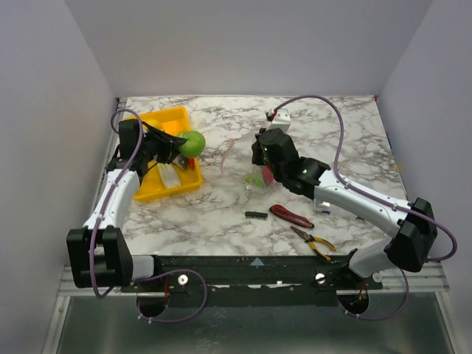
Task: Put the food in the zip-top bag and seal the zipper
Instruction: Place the fake vegetable in the zipper food storage bag.
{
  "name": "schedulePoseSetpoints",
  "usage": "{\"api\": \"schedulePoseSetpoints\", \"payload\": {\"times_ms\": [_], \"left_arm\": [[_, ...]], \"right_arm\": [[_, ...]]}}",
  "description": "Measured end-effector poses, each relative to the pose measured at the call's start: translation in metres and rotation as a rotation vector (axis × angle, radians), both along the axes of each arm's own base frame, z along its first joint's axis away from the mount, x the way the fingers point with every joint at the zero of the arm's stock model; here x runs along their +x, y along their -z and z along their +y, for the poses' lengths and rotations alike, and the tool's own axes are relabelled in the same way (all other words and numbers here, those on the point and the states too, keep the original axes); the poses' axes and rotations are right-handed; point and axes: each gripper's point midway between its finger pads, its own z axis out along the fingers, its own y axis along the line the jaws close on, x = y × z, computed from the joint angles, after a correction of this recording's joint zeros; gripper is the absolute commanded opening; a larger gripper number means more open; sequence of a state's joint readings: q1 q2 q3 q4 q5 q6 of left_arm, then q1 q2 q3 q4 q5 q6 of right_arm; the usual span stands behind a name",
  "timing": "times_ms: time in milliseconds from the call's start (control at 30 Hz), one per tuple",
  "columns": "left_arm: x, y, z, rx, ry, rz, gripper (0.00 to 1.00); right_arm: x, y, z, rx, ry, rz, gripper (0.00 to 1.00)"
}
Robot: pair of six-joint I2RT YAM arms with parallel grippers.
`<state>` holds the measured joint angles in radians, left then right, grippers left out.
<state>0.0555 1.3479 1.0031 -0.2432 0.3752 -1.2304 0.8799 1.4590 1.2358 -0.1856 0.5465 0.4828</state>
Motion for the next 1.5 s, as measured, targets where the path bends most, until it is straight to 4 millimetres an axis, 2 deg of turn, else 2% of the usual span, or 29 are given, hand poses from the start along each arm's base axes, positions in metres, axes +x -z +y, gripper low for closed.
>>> {"api": "schedulePoseSetpoints", "payload": {"times_ms": [33,100,200,267,367,433,567,667,800,1033,1233,1300,1367,1433,1467,1500], "left_arm": [[-0.007,-0.001,-0.006,0.011,0.032,-0.012,0.18],[-0.033,-0.009,-0.029,0.062,0.158,-0.082,0.19],[-0.076,-0.035,-0.064,0.126,0.342,-0.237,0.21],[-0.109,-0.062,-0.088,0.156,0.484,-0.379,0.21],[-0.138,-0.085,-0.105,0.194,0.611,-0.517,0.21],[-0.151,-0.087,-0.114,0.21,0.678,-0.553,0.21],[-0.169,-0.071,-0.134,0.228,0.794,-0.543,0.21],[-0.167,-0.058,-0.139,0.227,0.82,-0.511,0.2],[-0.153,-0.047,-0.146,0.222,0.84,-0.466,0.18],[-0.137,-0.052,-0.155,0.206,0.845,-0.47,0.14],[-0.127,-0.048,-0.161,0.16,0.818,-0.455,0.15],[-0.124,-0.043,-0.163,0.149,0.814,-0.432,0.2],[-0.119,-0.037,-0.165,0.142,0.807,-0.41,0.35],[-0.114,-0.029,-0.168,0.141,0.797,-0.378,0.55],[-0.112,-0.025,-0.17,0.141,0.793,-0.362,0.69],[-0.112,-0.023,-0.172,0.142,0.794,-0.355,0.77]], "right_arm": [[0.0,0.0,0.0,0.001,0.0,0.0,0.0],[0.0,0.0,0.0,0.004,0.001,0.001,0.0],[0.0,0.0,0.0,0.005,0.004,0.002,0.0],[0.0,0.0,0.0,0.008,0.005,0.004,0.0],[-0.001,-0.003,0.0,0.025,0.007,0.003,0.0],[-0.003,-0.008,0.0,0.047,0.001,0.001,0.0],[-0.009,-0.021,0.003,0.104,-0.021,-0.006,0.0],[-0.013,-0.025,0.005,0.131,-0.039,-0.004,0.0],[-0.015,-0.025,0.01,0.148,-0.061,0.008,0.0],[-0.021,-0.024,0.018,0.178,-0.106,0.033,0.0],[-0.027,-0.024,0.02,0.204,-0.131,0.041,0.0],[-0.028,-0.027,0.021,0.215,-0.135,0.038,0.0],[-0.029,-0.028,0.022,0.223,-0.144,0.04,0.0],[-0.03,-0.028,0.023,0.23,-0.147,0.042,0.0],[-0.03,-0.028,0.023,0.231,-0.147,0.043,0.0],[-0.03,-0.029,0.024,0.233,-0.146,0.043,0.0]]}}
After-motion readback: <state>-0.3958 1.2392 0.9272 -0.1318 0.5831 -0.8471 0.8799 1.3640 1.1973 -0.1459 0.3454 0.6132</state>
